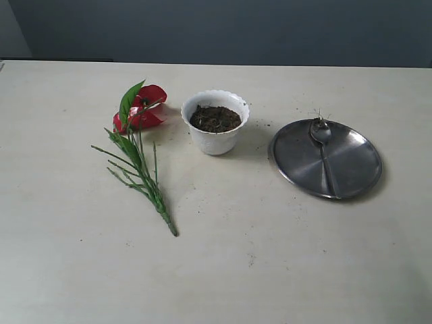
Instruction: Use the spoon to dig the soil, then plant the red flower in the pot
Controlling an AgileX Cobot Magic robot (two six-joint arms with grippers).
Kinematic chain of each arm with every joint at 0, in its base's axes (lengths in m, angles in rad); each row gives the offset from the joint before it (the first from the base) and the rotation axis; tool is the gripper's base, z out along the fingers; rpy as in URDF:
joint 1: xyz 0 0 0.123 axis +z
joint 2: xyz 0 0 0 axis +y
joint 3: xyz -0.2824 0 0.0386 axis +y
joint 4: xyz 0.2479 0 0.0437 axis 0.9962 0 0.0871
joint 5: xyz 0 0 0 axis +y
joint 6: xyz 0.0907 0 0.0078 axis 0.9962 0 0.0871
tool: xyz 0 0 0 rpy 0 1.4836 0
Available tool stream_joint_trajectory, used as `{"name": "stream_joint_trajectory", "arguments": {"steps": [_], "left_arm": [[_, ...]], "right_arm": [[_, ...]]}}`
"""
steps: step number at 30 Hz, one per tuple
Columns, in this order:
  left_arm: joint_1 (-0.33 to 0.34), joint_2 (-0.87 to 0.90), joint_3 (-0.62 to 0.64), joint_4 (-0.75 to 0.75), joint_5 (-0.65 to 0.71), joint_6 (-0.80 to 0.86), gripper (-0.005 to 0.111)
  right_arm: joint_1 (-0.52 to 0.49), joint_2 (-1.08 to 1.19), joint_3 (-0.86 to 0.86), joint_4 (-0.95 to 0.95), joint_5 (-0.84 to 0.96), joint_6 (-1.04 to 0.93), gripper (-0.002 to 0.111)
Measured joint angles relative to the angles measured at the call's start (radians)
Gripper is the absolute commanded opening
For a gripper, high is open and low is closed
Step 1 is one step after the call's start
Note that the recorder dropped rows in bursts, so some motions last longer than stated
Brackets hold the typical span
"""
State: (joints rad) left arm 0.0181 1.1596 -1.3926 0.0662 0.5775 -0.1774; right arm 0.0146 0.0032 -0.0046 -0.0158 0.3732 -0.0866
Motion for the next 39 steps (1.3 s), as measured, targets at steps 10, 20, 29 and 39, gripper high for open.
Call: {"name": "stream_joint_trajectory", "arguments": {"steps": [10,20,29,39], "left_arm": [[-0.122,0.096,0.0,0.02,0.126,-0.018,0.086],[-0.18,0.284,0.0,0.001,0.207,-0.075,0.086],[-0.18,0.445,0.0,-0.008,0.22,-0.079,0.086],[-0.18,0.531,0.0,-0.034,0.252,-0.077,0.085]], "right_arm": [[0.0,0.0,0.0,0.0,0.0,0.0,0.0],[0.0,0.0,0.0,0.0,0.0,0.0,0.0],[0.0,0.0,0.0,0.0,0.0,0.0,0.0],[0.0,0.0,0.0,0.0,0.0,0.0,0.0]]}}
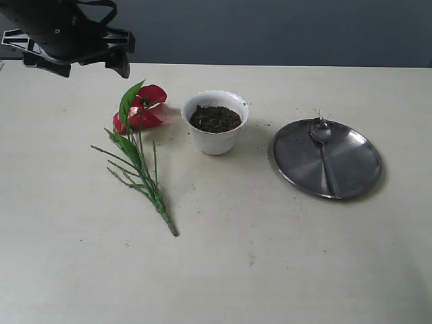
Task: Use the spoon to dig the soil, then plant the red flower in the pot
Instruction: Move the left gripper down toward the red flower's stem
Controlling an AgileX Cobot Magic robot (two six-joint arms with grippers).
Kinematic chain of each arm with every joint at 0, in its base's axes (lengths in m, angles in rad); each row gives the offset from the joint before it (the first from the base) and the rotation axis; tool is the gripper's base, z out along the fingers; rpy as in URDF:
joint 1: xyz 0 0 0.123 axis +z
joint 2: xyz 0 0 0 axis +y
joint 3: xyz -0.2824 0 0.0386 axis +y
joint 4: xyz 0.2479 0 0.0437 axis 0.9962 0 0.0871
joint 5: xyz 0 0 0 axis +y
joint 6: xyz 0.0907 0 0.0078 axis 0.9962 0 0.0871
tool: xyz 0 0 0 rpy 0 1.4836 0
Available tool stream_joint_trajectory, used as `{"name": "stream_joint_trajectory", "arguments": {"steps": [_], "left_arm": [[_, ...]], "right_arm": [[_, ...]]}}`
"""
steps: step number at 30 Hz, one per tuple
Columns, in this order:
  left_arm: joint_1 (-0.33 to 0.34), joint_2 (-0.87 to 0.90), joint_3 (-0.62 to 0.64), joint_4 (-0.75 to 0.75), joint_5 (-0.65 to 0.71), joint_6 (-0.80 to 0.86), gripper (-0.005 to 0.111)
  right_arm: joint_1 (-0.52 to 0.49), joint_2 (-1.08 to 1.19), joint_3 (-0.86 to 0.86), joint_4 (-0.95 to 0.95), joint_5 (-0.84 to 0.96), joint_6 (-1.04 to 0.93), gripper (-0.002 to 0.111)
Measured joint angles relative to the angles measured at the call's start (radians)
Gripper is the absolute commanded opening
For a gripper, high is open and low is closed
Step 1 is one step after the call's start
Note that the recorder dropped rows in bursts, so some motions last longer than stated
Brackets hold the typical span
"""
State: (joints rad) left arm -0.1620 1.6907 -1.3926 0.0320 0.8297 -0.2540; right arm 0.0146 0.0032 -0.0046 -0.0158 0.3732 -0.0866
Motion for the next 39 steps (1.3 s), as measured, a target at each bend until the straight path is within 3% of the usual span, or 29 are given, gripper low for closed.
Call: {"name": "stream_joint_trajectory", "arguments": {"steps": [7,14,22,26,31,39], "left_arm": [[0.0,0.001,0.0,-0.032,0.011,0.004,0.085],[0.0,0.003,0.0,-0.156,0.128,-0.017,0.079],[-0.006,0.003,0.0,-0.155,0.146,-0.046,0.079],[-0.006,0.02,0.0,-0.148,0.175,-0.047,0.089],[-0.006,0.121,0.0,-0.178,0.212,-0.047,0.09],[-0.006,0.188,0.051,-0.19,0.101,-0.037,0.09]], "right_arm": [[0.0,0.0,0.0,0.0,0.0,0.0,0.0],[0.0,0.0,0.0,0.0,0.0,0.0,0.0],[0.0,0.0,0.0,0.0,0.0,0.0,0.0],[0.0,0.0,0.0,0.0,0.0,0.0,0.0],[0.0,0.0,0.0,0.0,0.0,0.0,0.0],[0.0,0.0,0.0,0.0,0.0,0.0,0.0]]}}
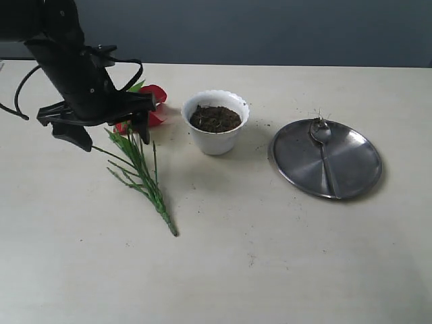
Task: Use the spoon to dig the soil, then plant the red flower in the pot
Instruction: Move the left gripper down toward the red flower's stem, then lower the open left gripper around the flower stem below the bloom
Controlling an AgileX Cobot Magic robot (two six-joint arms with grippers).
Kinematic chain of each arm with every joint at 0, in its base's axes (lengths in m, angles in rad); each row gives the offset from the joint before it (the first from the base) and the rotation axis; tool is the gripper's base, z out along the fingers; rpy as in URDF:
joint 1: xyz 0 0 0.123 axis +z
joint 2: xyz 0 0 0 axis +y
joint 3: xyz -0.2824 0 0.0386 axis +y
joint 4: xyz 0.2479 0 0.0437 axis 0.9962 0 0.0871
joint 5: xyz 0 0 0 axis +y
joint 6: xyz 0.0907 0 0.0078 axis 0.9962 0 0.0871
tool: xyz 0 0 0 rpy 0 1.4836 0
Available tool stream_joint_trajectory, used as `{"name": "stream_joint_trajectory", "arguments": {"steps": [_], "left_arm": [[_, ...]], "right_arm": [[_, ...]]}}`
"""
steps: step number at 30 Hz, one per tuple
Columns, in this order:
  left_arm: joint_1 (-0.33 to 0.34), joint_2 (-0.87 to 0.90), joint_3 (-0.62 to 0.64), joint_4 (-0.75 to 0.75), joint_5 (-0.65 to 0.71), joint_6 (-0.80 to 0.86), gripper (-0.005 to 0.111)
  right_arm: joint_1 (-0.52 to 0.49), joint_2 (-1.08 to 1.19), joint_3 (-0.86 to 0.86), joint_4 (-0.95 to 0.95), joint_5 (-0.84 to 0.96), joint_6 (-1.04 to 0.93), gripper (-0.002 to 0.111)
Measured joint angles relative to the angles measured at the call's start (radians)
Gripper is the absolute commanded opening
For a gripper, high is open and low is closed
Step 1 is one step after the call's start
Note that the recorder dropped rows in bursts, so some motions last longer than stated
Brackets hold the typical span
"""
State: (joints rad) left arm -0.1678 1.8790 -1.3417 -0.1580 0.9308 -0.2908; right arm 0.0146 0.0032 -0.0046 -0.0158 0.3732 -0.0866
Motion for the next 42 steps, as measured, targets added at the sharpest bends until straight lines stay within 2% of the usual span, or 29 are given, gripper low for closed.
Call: {"name": "stream_joint_trajectory", "arguments": {"steps": [9,17,31,42], "left_arm": [[0.0,0.019,0.002,0.043,-0.11,0.002,0.09],[0.0,0.019,0.002,0.088,-0.123,0.003,0.09],[0.0,0.086,0.002,0.066,-0.1,0.011,0.09],[-0.075,0.145,0.002,0.061,-0.143,0.019,0.09]], "right_arm": [[0.0,0.0,0.0,0.0,0.0,0.0,0.0],[0.0,0.0,0.0,0.0,0.0,0.0,0.0],[0.0,0.0,0.0,0.0,0.0,0.0,0.0],[0.0,0.0,0.0,0.0,0.0,0.0,0.0]]}}
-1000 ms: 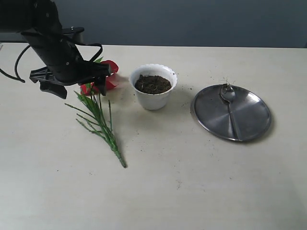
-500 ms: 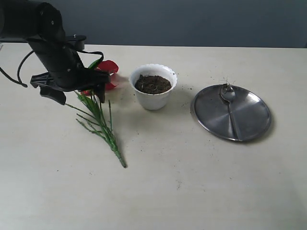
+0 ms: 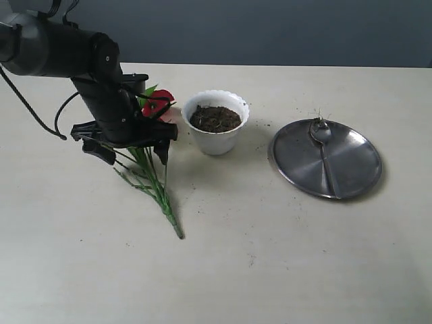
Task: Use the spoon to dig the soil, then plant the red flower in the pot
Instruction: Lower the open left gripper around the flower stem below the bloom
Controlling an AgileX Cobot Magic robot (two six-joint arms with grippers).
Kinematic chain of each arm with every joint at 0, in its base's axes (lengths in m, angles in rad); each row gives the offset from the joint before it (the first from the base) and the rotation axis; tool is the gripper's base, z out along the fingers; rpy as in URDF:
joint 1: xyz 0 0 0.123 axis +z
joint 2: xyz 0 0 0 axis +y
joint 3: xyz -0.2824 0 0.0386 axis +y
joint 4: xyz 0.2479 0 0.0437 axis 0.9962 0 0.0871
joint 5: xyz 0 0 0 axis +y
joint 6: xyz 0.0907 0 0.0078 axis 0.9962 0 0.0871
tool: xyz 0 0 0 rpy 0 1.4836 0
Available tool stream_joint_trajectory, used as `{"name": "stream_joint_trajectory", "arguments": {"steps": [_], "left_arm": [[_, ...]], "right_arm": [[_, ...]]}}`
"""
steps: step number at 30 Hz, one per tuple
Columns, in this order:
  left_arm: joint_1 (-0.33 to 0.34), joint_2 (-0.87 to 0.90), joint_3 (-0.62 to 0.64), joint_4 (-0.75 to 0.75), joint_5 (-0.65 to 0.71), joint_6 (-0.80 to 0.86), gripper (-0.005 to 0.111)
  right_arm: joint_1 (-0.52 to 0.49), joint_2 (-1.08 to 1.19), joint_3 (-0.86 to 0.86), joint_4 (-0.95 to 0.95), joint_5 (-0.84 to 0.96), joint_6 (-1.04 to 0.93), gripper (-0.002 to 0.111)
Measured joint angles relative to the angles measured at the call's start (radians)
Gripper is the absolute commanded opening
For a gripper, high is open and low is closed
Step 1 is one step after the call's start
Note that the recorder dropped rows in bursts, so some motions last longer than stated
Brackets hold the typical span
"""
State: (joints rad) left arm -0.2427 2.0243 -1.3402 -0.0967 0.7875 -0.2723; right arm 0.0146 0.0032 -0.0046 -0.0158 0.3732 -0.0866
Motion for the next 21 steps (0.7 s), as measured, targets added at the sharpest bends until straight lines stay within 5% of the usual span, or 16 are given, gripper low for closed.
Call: {"name": "stream_joint_trajectory", "arguments": {"steps": [21], "left_arm": [[-0.004,0.002,0.0,0.071,0.013,-0.03,0.09]], "right_arm": [[0.0,0.0,0.0,0.002,0.0,0.0,0.0]]}}
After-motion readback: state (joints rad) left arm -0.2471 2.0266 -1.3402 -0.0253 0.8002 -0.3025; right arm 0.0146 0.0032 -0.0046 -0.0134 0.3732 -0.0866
